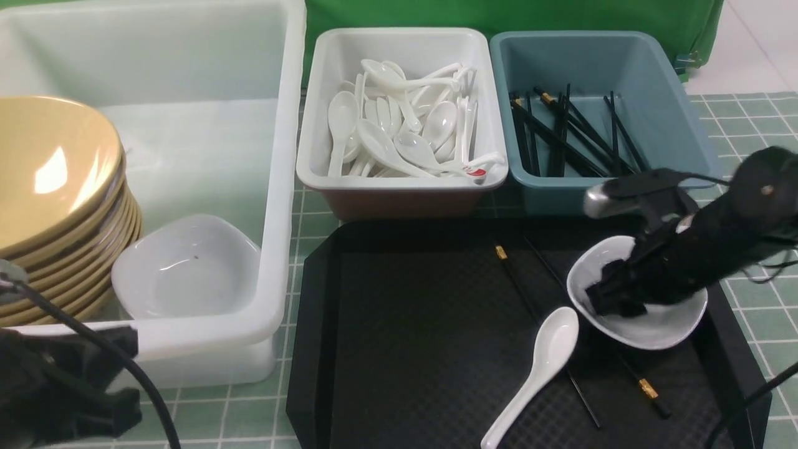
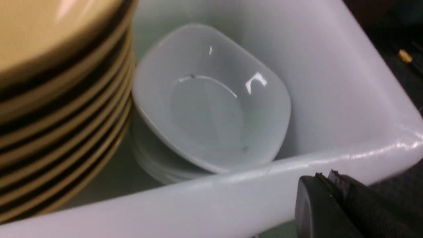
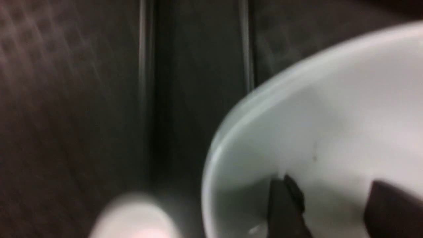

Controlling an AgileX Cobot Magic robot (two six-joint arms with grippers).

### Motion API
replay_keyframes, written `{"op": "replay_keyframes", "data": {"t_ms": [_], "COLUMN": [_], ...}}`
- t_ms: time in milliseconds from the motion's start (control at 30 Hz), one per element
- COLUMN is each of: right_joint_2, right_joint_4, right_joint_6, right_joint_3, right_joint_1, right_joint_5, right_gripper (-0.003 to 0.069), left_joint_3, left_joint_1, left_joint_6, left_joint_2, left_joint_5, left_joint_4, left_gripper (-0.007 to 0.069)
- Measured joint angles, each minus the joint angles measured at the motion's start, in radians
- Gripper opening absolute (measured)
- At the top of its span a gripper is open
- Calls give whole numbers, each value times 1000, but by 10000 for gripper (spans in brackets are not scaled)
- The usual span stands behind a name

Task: On blue table put chopsticks spoon bowls plates into blue grey white boxes.
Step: 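Reach for and grasp the small white dish on the black tray, then place the white bowl into the white bin on top of the stacked bowls with the right gripper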

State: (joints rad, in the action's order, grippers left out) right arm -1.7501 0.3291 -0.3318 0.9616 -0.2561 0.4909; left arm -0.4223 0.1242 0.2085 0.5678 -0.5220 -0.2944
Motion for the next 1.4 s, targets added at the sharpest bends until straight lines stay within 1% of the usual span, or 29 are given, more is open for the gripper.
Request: {"op": "replay_keyframes", "data": {"t_ms": [33,67,133,167,200,267,300,333,500,600,700,733,800,833,867,900,933,1033,1067,1100,1167,1200,1267,1300,1333,1367,1400], "right_joint_2": [0,-6,-12,-12,-10,-2,8,14,7,-16,-73,-88,-91,-88,-82,-66,-45,44,51,108,151,203,268,290,307,309,309], "right_joint_4": [0,1,3,3,0,-18,-44,-69,-111,-113,-105,-102,-92,-92,-95,-96,-94,-79,-79,-79,-61,-26,29,52,75,78,95], "right_joint_6": [0,15,21,21,21,23,26,26,36,37,37,38,46,48,48,48,47,46,46,49,51,51,46,44,39,39,24], "right_joint_3": [0,9,34,36,57,80,102,119,140,140,140,140,143,143,143,143,143,151,153,169,187,214,261,286,321,325,350], "right_joint_1": [0,-36,-85,-88,-95,-92,-79,-62,21,35,34,33,33,33,35,38,41,41,41,41,37,22,-38,-83,-158,-158,-242], "right_joint_5": [0,-3,26,30,58,85,110,129,125,117,121,130,139,148,159,185,206,260,260,287,306,314,294,271,200,200,114], "right_gripper": [386,402,461,461,499,540,567,579,584,578,544,521,427,395,335,263,209,95,89,70,69,69,69,69,69,69,69], "left_joint_3": [0,1,1,1,1,1,1,1,1,1,1,1,-1,-1,-2,-2,-2,0,2,13,27,46,69,79,86,88,90], "left_joint_1": [0,0,0,0,0,1,1,1,1,1,1,1,0,-2,-5,-11,-13,-18,-18,-18,-18,-18,-18,-18,-18,-18,-18], "left_joint_6": [0,0,0,0,0,0,0,0,0,0,1,1,-1,-9,-22,-51,-82,-194,-202,-269,-317,-368,-432,-459,-487,-491,-514], "left_joint_2": [-2,-7,-6,-6,-6,-6,-6,-6,-6,-6,-7,-10,-36,-53,-74,-118,-145,-236,-248,-291,-325,-362,-408,-426,-443,-445,-455], "left_joint_5": [2,15,18,18,18,18,19,19,28,30,32,32,31,28,27,26,23,16,16,22,28,36,54,67,87,90,106], "left_joint_4": [-1,-1,-1,-1,-1,-1,-1,-1,-1,-1,6,17,74,101,127,180,211,314,328,377,417,468,524,547,565,572,590], "left_gripper": [1,1,1,1,1,1,1,1,1,1,1,1,4,4,4,4,4,4,4,4,4,4,4,4,4,4,4]}}
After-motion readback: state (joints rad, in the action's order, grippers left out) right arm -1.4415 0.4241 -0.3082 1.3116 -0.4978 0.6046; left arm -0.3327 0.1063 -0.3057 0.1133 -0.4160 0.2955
